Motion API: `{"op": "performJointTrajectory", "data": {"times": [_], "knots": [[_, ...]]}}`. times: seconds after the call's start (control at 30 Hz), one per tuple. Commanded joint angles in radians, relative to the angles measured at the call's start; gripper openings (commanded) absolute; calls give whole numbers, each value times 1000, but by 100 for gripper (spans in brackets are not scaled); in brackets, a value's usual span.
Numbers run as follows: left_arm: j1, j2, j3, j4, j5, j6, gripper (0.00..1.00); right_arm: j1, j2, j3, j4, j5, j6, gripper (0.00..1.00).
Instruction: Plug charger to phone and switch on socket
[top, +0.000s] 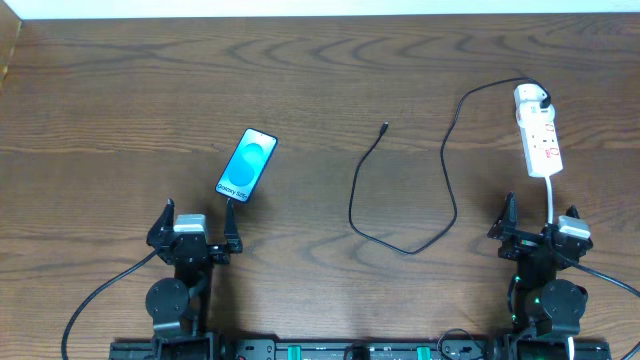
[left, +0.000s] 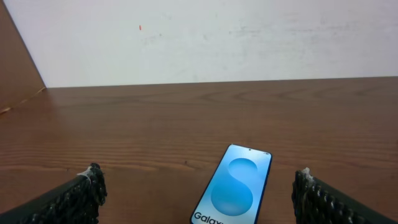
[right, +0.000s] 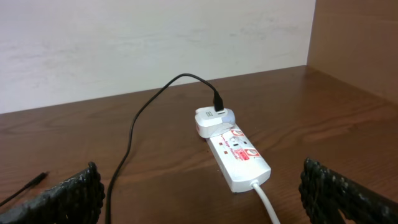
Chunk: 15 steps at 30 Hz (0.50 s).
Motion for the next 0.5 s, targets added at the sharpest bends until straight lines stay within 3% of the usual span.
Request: {"op": "performJointTrajectory", "data": {"times": [0.0,0.47], "knots": [[-3,-7,-10,-46,6,6,96,5,-6,-2,-3,-3,-16,99],[-2,-7,-10,-47,-16,6,96,5,-6,-2,-3,-3,-16,99]]}}
